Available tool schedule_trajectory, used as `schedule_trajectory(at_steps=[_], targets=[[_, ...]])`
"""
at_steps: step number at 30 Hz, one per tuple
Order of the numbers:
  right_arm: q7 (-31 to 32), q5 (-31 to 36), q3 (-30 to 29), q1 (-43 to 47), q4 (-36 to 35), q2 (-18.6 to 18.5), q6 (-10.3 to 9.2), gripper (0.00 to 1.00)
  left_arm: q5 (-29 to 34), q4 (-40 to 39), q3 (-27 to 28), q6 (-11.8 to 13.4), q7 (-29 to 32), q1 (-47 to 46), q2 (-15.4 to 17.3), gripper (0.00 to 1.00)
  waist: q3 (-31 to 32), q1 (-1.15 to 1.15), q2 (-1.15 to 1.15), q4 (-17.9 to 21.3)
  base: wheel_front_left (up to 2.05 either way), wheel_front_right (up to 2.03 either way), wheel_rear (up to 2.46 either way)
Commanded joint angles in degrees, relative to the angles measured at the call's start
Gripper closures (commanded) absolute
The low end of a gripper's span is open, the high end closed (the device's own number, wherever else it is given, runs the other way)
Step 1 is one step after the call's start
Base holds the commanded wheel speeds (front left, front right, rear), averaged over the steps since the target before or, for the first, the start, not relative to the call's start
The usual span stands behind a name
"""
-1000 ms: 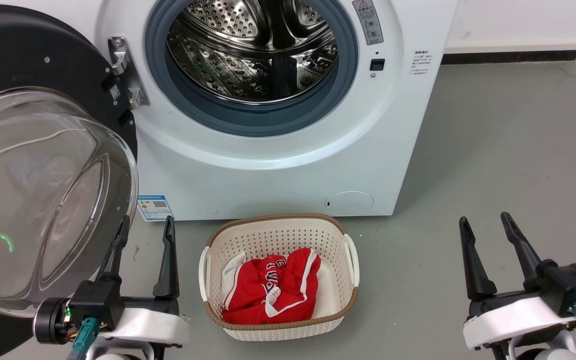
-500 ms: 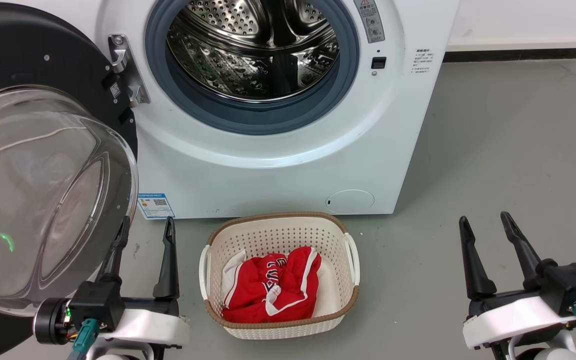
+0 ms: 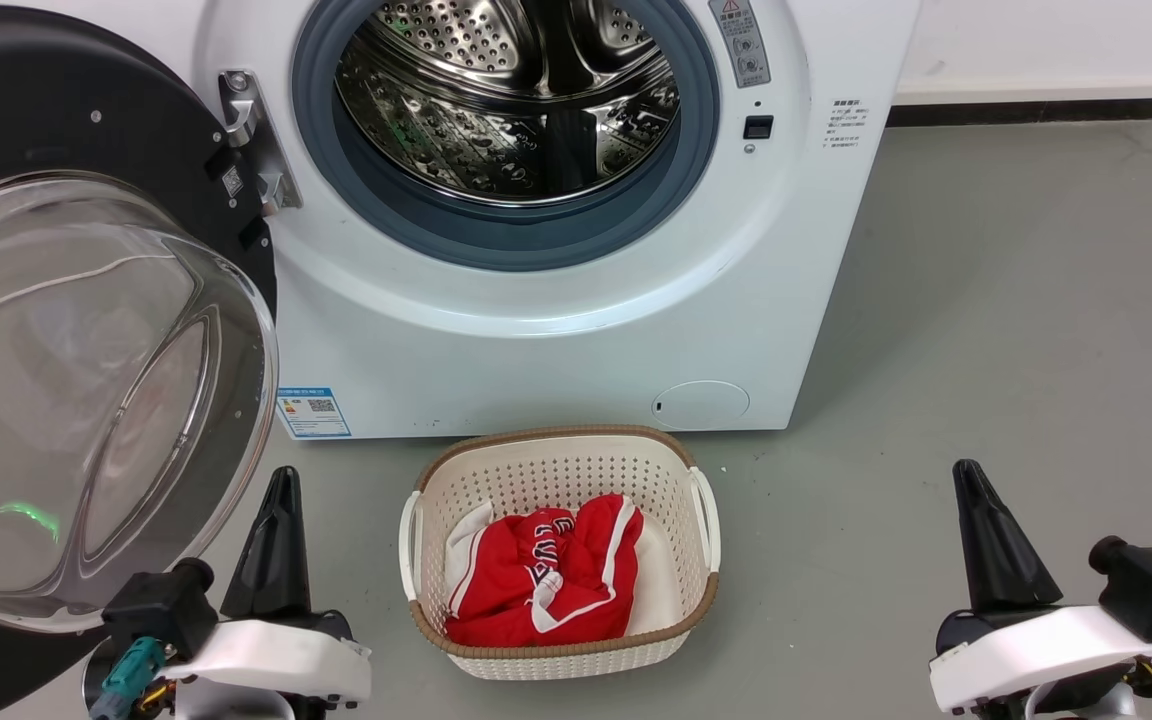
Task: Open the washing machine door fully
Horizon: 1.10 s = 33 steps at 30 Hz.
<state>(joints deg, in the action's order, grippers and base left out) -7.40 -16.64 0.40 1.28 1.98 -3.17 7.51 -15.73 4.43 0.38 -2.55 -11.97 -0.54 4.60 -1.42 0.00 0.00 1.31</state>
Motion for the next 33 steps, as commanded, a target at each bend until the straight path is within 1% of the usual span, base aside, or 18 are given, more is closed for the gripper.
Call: schedule_trajectory(at_steps=[1,9,10,21,33], targets=[[0.4,-3.5,-0.2,-1.9,-0.4,-0.5,0.0,1.0,-3.2,-0.4,0.4,-0.4,0.6,-1.7,0.0,1.0,0.0,0.0,0.0,0.0,0.0,0.0,0.0],[1.4,-12.3,-0.3,-2.6,1.1,-0.9,0.0,1.0,-11.6,0.5,0.9,-0.9,2.5,-2.0,-0.2,1.0,0.1,0.0,0.0,-0.1,0.0,0.0,0.0],[1.4,-12.3,-0.3,-2.6,1.1,-0.9,0.0,1.0,-11.6,0.5,0.9,-0.9,2.5,-2.0,-0.2,1.0,0.1,0.0,0.0,-0.1,0.0,0.0,0.0],[2.8,-22.9,-0.6,-3.5,2.7,-1.3,-0.01,1.0,-21.9,1.9,1.7,-1.6,5.0,-2.7,-0.5,1.0,0.2,0.0,0.0,-0.2,0.0,0.0,0.0],[4.3,-33.1,-1.1,-4.3,4.4,-1.5,-0.01,1.0,-31.8,3.3,2.5,-2.2,7.4,-3.3,-0.7,1.0,0.3,0.0,0.0,-0.4,0.0,0.0,0.0]])
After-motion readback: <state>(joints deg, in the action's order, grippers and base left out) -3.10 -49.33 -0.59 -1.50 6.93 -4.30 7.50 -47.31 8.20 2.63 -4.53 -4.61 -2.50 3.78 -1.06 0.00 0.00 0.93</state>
